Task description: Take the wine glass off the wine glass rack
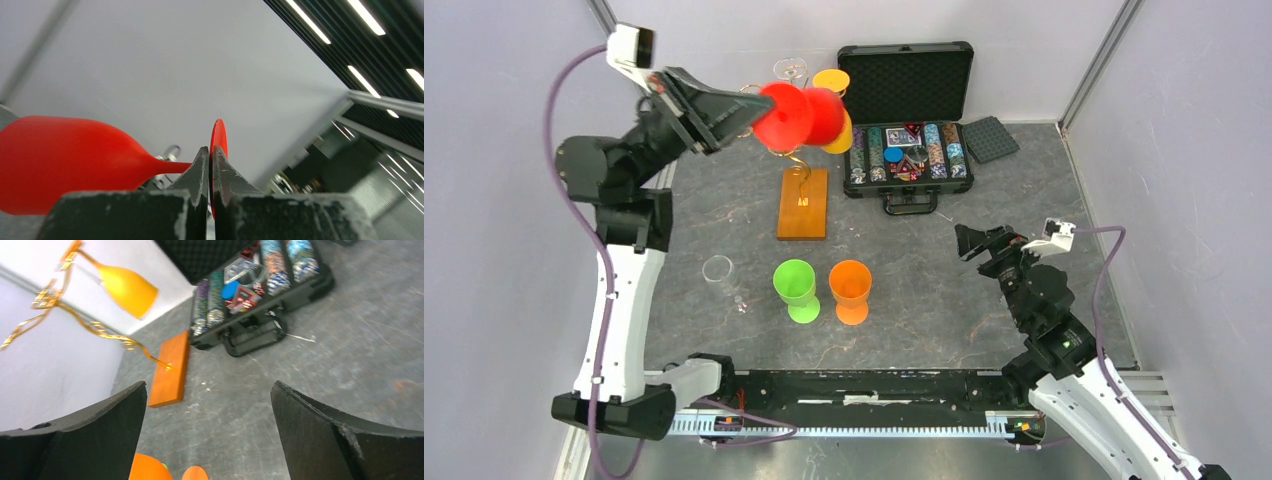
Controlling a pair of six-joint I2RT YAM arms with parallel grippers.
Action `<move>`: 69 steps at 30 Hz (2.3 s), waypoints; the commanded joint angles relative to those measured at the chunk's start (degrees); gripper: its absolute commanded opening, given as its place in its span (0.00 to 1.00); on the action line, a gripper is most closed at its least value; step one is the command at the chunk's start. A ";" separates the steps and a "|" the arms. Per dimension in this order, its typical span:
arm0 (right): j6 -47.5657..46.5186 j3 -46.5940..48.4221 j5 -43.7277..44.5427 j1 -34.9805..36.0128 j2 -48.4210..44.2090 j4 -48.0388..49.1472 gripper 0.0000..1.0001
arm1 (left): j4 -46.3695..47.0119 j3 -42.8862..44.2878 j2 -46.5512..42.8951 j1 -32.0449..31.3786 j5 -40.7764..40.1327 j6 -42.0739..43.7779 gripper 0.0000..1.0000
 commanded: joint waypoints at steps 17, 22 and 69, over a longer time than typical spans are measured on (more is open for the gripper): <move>10.64 6.82 -41.97 -0.02 16.67 77.65 0.98 | 24.41 -9.55 3.02 -28.87 -13.09 -20.42 0.02; 13.03 10.22 -41.97 -0.02 19.67 78.18 0.98 | 24.93 -9.21 4.09 -32.33 -13.39 -20.75 0.02; -9.20 22.55 -40.59 0.00 15.19 36.70 0.00 | -5.44 -9.81 -2.03 -34.20 -13.88 16.46 0.92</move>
